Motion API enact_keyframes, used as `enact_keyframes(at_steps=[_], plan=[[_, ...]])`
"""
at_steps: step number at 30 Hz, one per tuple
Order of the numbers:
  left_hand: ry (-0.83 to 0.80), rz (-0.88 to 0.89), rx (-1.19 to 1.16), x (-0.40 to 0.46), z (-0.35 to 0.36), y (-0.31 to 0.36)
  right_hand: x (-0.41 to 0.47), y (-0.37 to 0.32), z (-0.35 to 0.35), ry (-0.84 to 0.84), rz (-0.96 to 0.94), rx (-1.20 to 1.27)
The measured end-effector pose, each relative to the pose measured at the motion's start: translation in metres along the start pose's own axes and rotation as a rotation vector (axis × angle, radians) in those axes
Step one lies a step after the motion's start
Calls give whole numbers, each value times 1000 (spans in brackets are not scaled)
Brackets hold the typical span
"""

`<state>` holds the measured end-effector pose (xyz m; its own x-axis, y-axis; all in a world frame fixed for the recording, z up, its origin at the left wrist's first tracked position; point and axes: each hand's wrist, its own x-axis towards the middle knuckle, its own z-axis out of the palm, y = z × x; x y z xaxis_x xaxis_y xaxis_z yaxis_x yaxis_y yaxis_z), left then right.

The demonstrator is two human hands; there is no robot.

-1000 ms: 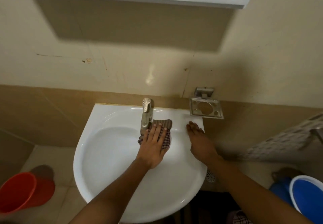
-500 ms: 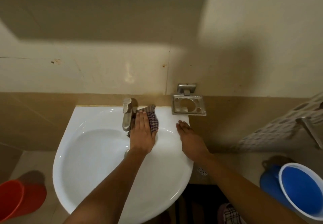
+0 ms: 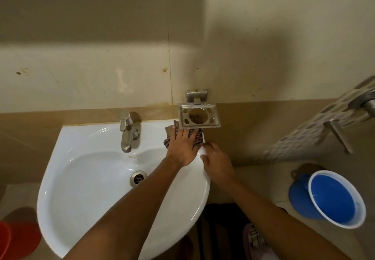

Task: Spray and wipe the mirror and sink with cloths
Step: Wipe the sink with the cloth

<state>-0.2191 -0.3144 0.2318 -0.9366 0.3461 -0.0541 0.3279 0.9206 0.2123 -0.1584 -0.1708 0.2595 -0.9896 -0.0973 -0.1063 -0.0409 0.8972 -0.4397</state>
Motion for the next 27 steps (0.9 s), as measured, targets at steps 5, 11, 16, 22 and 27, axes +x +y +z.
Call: enact_keyframes(at_steps=[5, 11, 16, 22, 27], plan=[[12, 137, -34, -15, 5, 13, -13, 11, 6, 77, 124, 224], [44, 19, -2, -5, 4, 13, -28, 16, 7, 85, 191, 346], [-18, -64, -25, -4, 9, 15, -42, 19, 11, 77, 242, 383], [-32, 24, -252, -57, 29, 40, -52, 19, 15, 125, 359, 478], [-111, -8, -492, -109, 47, 60, -64, 16, 12, 150, 476, 505]])
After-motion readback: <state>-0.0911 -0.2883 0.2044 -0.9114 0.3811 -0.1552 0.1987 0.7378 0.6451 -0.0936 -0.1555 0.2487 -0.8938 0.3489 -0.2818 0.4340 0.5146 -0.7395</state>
